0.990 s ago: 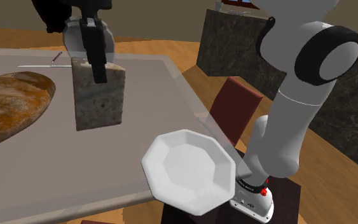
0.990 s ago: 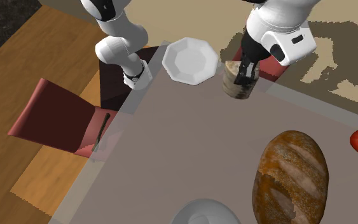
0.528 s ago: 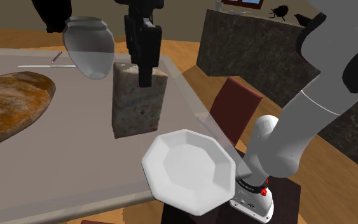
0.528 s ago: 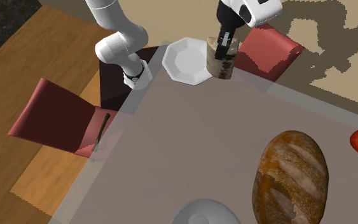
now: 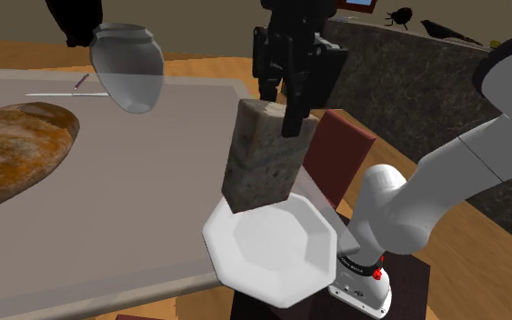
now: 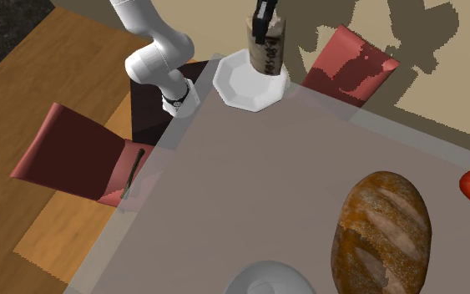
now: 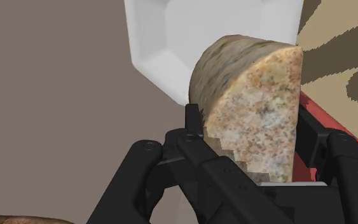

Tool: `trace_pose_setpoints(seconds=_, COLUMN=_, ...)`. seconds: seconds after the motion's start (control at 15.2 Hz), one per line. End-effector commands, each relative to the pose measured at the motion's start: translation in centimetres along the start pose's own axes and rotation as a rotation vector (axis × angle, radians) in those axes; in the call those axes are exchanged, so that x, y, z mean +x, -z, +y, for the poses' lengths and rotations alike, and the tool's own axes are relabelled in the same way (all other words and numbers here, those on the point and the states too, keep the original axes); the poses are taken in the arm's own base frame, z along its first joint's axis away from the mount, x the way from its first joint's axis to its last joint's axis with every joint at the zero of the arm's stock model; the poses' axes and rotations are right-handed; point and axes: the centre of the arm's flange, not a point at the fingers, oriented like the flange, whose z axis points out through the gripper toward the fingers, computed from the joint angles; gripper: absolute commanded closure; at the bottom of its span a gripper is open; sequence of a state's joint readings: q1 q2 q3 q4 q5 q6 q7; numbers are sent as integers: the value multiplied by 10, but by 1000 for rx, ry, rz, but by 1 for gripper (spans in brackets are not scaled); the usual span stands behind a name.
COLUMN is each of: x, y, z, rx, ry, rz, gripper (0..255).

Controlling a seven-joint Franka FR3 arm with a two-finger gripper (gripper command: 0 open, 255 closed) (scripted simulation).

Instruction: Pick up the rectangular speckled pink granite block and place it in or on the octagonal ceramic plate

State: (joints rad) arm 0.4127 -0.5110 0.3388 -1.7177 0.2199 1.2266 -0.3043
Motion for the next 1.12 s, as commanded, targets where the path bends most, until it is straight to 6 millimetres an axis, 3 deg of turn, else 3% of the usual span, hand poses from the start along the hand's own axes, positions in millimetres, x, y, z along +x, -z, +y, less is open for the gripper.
trace_pose_setpoints(seconds=0.0, x=-28, y=3, z=-21, rx=0, ry=0, rz=1, gripper=255)
trace_pose_setpoints(seconds=1.06, x=-28, y=-81, z=-17, rx=0, ry=0, rz=1, gripper=255)
